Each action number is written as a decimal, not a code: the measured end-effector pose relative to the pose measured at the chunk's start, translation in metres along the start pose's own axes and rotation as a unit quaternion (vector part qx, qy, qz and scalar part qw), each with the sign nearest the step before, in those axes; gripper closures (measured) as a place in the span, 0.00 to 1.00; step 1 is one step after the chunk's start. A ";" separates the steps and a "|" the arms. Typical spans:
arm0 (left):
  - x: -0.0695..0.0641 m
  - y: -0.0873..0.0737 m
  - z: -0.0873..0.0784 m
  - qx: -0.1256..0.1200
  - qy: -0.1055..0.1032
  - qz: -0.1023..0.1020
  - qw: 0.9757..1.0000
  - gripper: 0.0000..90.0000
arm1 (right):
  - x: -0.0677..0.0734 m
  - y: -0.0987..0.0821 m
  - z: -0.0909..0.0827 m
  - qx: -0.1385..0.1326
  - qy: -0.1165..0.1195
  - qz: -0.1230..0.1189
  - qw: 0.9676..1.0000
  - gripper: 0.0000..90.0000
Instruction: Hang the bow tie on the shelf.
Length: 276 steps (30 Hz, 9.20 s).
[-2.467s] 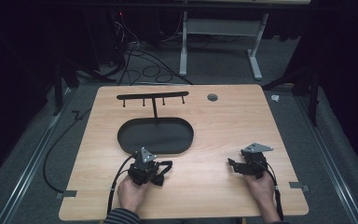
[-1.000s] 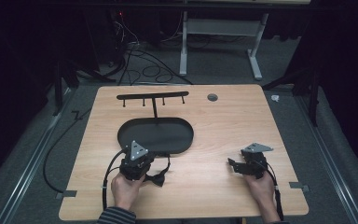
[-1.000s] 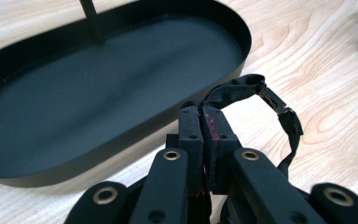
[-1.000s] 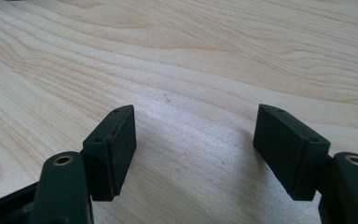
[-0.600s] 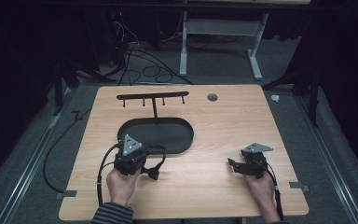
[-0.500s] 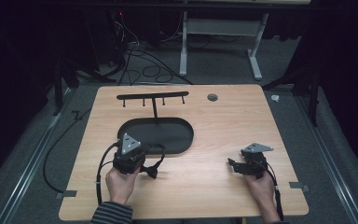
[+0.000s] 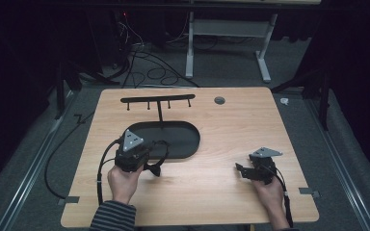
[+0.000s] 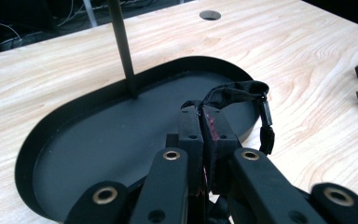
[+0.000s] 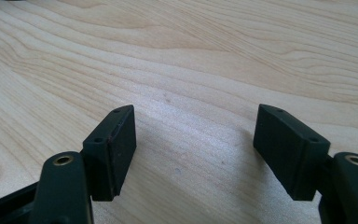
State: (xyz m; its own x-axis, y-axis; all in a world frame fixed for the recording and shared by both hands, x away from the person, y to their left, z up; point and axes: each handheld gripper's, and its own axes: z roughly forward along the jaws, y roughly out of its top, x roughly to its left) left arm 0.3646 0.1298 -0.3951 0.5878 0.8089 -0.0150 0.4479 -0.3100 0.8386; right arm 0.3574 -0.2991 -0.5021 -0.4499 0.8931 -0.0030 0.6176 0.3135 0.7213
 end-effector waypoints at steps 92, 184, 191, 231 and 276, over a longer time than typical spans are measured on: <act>0.062 0.082 0.026 -0.022 0.076 -0.025 0.997 0.96 | 0.000 0.000 0.000 0.000 0.000 -0.003 1.000 0.35; 0.054 0.061 -0.004 -0.024 0.057 -0.026 0.998 0.72 | 0.000 0.000 0.000 0.000 0.000 -0.003 1.000 0.35; 0.054 0.056 -0.007 -0.023 0.059 -0.026 0.998 0.71 | 0.000 0.000 0.000 0.000 0.000 -0.003 1.000 0.35; 0.051 0.023 -0.028 -0.030 0.061 -0.045 0.997 0.69 | 0.000 0.000 0.000 0.000 0.000 -0.003 1.000 0.35; 0.040 -0.015 -0.037 -0.027 0.056 -0.072 0.995 0.68 | 0.000 0.000 0.000 0.000 0.000 -0.002 1.000 0.35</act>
State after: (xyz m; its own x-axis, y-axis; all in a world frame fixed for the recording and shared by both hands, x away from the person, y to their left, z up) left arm 0.3564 0.1856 -0.3879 0.4397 0.8947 -0.0783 0.4831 -0.1622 0.8604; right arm 0.3571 -0.2987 -0.5021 -0.4526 0.8917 -0.0070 0.6157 0.3181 0.7209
